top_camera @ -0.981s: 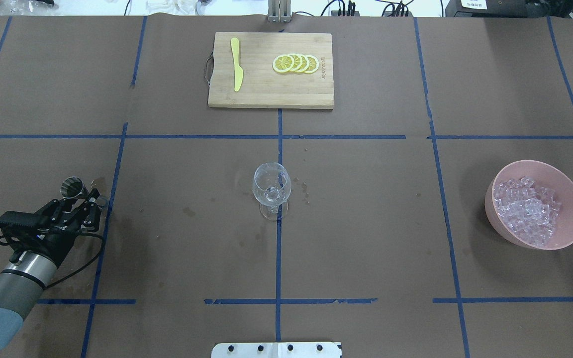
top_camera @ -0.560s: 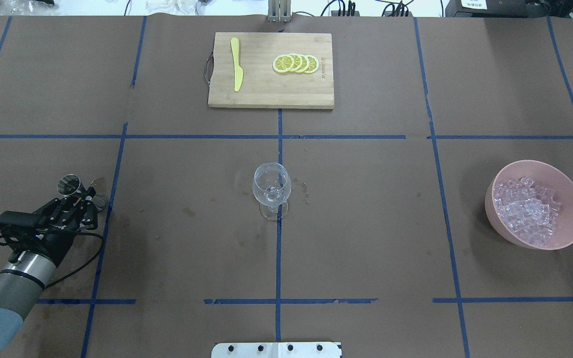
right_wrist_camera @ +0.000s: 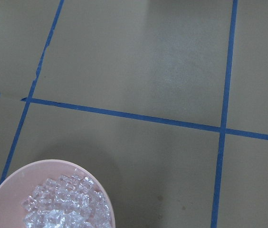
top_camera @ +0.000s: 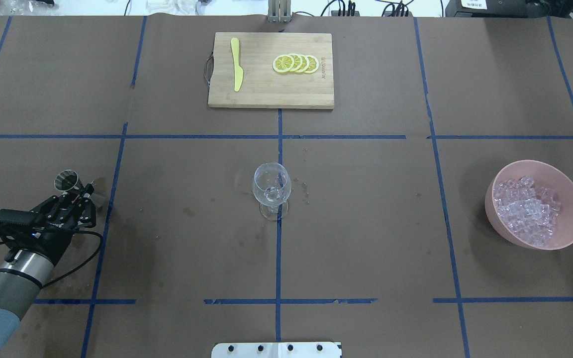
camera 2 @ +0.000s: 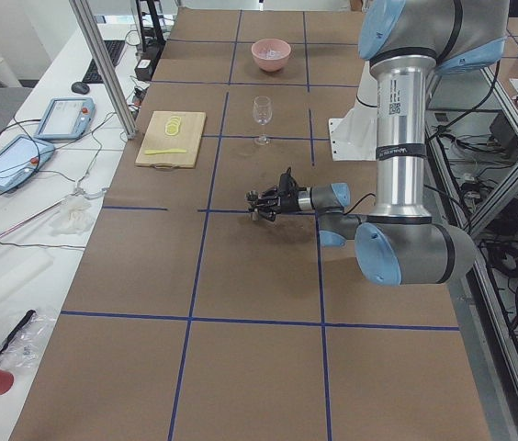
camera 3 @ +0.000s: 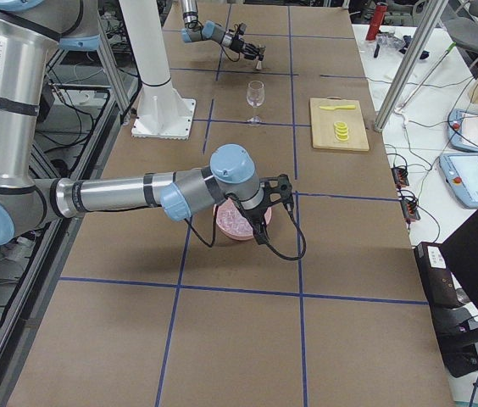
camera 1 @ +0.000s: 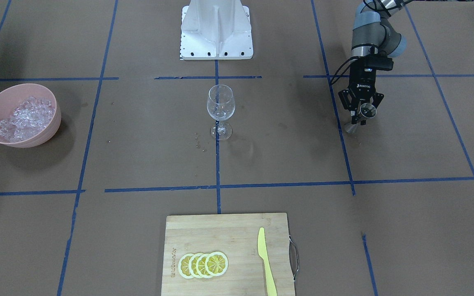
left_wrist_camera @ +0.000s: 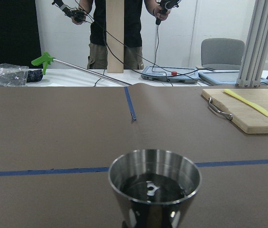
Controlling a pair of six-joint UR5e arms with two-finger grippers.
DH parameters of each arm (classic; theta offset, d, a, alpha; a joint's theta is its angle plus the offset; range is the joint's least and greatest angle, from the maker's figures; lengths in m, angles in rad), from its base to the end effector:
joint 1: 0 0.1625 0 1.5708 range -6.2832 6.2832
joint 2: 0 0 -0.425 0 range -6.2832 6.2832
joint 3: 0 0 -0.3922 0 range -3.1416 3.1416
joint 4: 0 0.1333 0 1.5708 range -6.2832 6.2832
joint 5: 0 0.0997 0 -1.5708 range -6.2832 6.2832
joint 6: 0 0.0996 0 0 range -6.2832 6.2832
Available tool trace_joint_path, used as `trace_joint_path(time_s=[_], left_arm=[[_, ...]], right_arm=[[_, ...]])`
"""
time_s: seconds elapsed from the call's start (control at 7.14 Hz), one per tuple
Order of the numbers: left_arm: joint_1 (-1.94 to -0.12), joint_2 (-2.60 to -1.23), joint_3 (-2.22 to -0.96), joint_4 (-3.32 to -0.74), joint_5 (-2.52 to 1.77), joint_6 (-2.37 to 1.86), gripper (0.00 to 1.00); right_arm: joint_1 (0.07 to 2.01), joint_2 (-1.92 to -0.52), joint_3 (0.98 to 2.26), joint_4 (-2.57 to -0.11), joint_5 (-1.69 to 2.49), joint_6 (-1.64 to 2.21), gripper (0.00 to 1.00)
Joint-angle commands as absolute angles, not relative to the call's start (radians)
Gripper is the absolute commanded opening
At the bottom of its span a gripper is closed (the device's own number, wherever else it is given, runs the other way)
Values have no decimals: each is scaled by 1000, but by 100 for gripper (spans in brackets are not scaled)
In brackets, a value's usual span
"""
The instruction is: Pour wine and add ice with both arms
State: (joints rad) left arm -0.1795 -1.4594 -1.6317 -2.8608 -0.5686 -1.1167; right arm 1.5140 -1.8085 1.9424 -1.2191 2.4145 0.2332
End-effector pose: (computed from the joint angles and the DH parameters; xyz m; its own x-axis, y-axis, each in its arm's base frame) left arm 0.3819 -0.2901 0.5278 0.6737 0.1178 -0.7296 0.6506 0.3737 0.6611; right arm 0.0357 -0.4104 0.5352 0.6380 -0.1714 0.7507 -0.0999 0.9482 0.3014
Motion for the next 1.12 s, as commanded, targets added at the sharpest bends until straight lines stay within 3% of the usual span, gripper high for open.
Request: trace_joint_path(time_s=[0.0, 0.42, 0.98], left_arm=[[-181, -1457, -1647, -2906, -569, -952, 0], [-179, -1483, -1660, -3192, -578, -557, 0], [-179, -1621, -1687, -3192, -597, -493, 0]], right_arm=[[1514, -1809, 1942, -1220, 2414, 235, 100], [1514, -1810, 1939, -1221, 2413, 235, 100], [1514, -1833, 1939, -1221, 2414, 235, 100]])
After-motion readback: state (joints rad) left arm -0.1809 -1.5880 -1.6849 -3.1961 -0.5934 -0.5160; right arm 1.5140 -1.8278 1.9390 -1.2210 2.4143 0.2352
